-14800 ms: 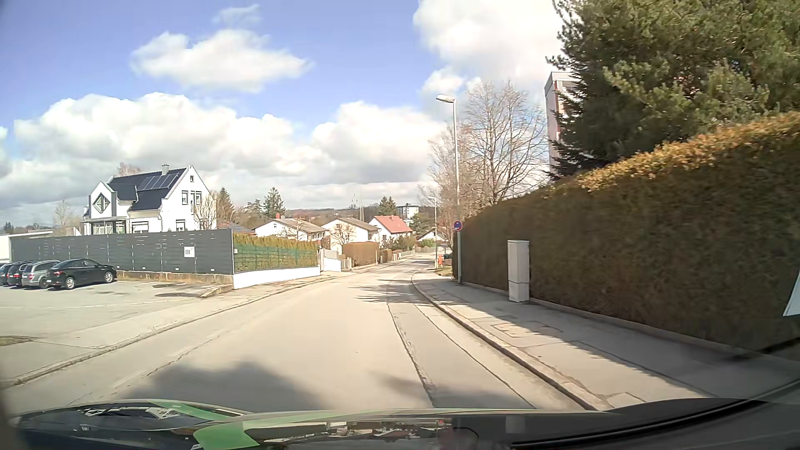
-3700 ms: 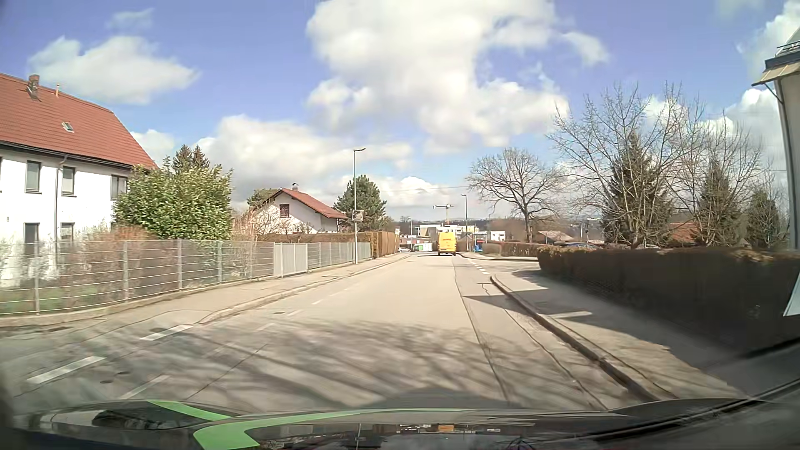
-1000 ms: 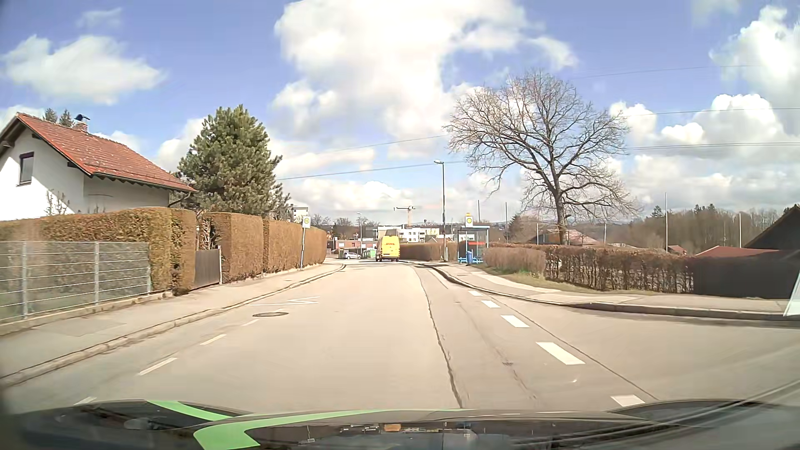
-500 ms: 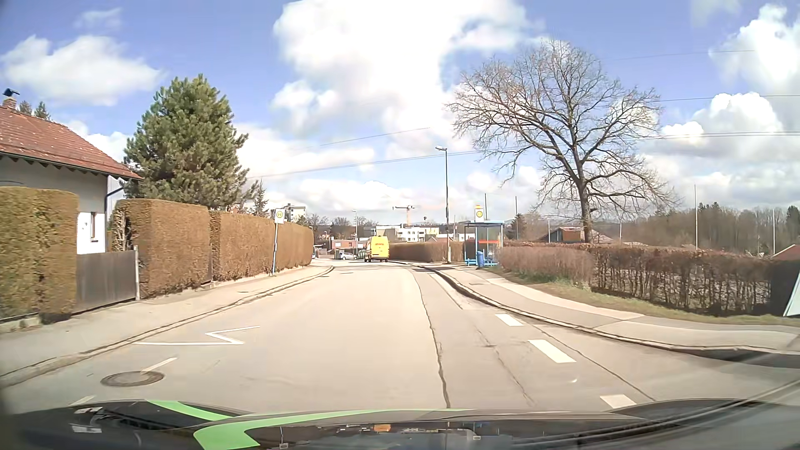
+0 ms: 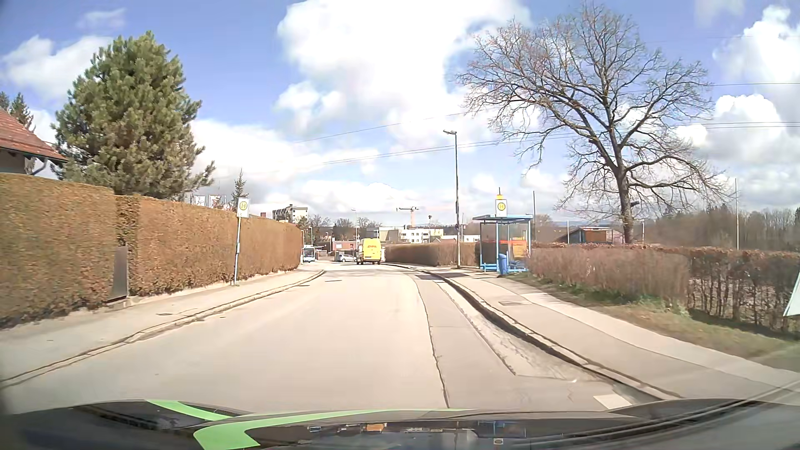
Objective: Follow the waypoints while adhering to traffic rules and regulations
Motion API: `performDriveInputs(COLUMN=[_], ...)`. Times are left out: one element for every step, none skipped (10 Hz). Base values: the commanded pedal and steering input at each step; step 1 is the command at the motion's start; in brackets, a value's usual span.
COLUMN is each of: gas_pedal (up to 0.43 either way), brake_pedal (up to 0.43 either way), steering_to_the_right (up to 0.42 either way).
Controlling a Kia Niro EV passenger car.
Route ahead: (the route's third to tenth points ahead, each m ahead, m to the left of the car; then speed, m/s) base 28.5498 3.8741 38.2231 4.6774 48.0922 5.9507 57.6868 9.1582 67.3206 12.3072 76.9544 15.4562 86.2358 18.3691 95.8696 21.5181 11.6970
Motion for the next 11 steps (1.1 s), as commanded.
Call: performDriveInputs(gas_pedal=[0.059,0.059,0.059,0.059,0.059,0.059,0.059,0.059,0.059,0.059,0.059], brake_pedal=[0.000,0.000,0.000,0.000,0.000,0.000,0.000,0.000,0.000,0.000,0.000], steering_to_the_right=[-0.013,-0.013,-0.013,-0.013,-0.013,-0.012,-0.012,-0.012,-0.012,-0.012,-0.012])
